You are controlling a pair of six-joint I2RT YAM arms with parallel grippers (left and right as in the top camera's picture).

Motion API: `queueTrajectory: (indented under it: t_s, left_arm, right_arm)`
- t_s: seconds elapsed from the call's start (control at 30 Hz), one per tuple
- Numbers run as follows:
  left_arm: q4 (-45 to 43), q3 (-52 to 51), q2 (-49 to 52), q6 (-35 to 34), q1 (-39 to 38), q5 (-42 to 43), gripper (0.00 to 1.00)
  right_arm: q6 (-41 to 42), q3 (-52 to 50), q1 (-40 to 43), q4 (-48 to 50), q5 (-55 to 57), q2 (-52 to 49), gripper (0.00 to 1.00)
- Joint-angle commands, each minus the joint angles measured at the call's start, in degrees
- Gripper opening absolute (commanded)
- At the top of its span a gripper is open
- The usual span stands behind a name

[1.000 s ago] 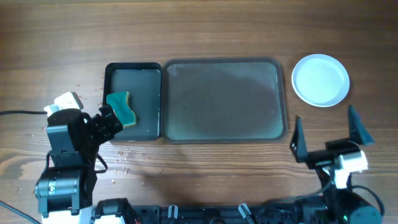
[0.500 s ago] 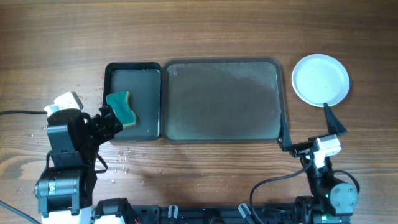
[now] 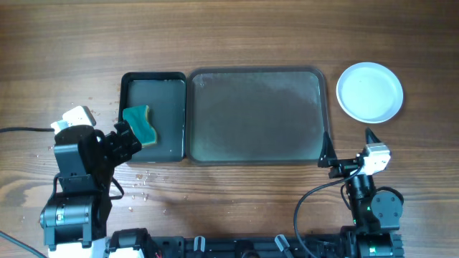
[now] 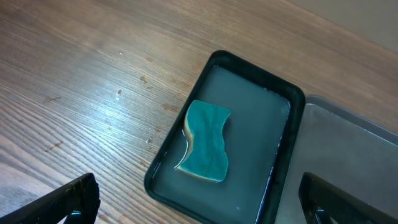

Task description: Clean dirty plates on tray and stack at the side

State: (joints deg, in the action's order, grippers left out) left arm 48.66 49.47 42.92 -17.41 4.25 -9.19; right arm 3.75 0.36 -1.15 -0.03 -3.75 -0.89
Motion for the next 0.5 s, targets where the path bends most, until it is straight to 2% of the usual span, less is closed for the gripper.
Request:
queueTrajectory:
  t_s: [0.0,0.17,0.33,0.47]
  left_arm:
    - [-0.13,0.79,-0.11,0.50,0.15,-0.55,1.00]
    - [-0.13,0.79,-0.11,0.50,0.15,-0.55,1.00]
    - [-0.13,0.79,-0.11,0.50,0.15,-0.55,1.00]
    - [-0.13,0.79,-0.11,0.50,0.15,-0.55,1.00]
  right_arm:
    - [4.57,-0.11,-0.17,0.59,4.66,0.72,1.00]
    - [4.74,-0.11,-0.17,0.57,4.74,0.72,1.00]
    - [-2.84,-0.11,-0.17,0.37,3.26,0.72,1.00]
    - [-3.43,-0.11,-0.17,0.39,3.19,0.72,1.00]
